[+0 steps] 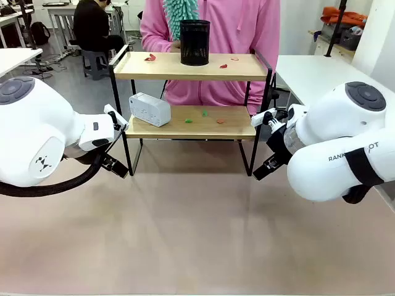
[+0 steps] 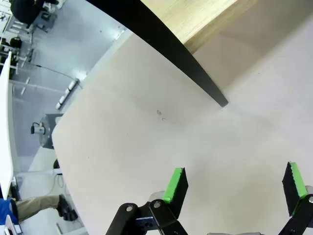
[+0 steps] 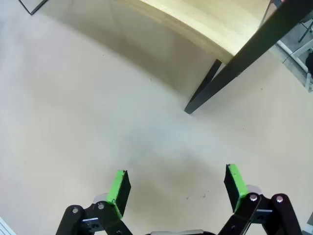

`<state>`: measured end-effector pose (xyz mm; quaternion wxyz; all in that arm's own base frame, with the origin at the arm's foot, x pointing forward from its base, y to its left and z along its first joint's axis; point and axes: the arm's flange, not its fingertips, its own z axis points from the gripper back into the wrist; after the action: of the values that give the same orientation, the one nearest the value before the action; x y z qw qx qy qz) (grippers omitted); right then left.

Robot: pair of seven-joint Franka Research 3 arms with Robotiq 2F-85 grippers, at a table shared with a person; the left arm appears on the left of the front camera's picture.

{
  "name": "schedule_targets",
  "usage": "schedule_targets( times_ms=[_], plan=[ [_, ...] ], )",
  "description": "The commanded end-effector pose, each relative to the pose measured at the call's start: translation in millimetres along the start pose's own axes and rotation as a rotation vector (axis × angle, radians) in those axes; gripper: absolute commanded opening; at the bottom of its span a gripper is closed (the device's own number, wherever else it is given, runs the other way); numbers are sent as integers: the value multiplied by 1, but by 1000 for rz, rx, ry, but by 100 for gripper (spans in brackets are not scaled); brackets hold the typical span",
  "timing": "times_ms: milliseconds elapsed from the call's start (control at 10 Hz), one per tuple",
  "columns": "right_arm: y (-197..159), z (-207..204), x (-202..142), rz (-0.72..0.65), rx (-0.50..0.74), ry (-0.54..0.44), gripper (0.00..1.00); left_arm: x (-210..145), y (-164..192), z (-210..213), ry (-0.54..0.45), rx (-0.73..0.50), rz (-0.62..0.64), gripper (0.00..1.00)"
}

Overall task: Clean the shelf.
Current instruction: Pick up the Duster from the human.

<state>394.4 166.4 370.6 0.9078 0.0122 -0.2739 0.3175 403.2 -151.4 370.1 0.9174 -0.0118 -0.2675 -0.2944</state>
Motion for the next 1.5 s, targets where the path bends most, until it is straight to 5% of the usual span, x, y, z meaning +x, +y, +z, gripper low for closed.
schedule_targets(
  times_ms=[0, 900, 1100, 1300, 1400],
  plan=[
    [0, 0, 0, 0, 0, 0, 100, 0, 0, 0, 0, 0, 0, 100],
    [0, 0, 0, 1, 0, 0, 100, 0, 0, 0, 0, 0, 0, 100],
    [-17, 68, -20, 147, 229, 288, 100, -15, -8, 65, 188, -411, -215, 100],
    [-61, 127, -49, 64, 410, 264, 100, -32, -2, 121, 248, -652, -277, 100],
    [-84, 152, -62, -92, 488, 214, 100, -39, 12, 146, 164, -732, -287, 100]
  ],
)
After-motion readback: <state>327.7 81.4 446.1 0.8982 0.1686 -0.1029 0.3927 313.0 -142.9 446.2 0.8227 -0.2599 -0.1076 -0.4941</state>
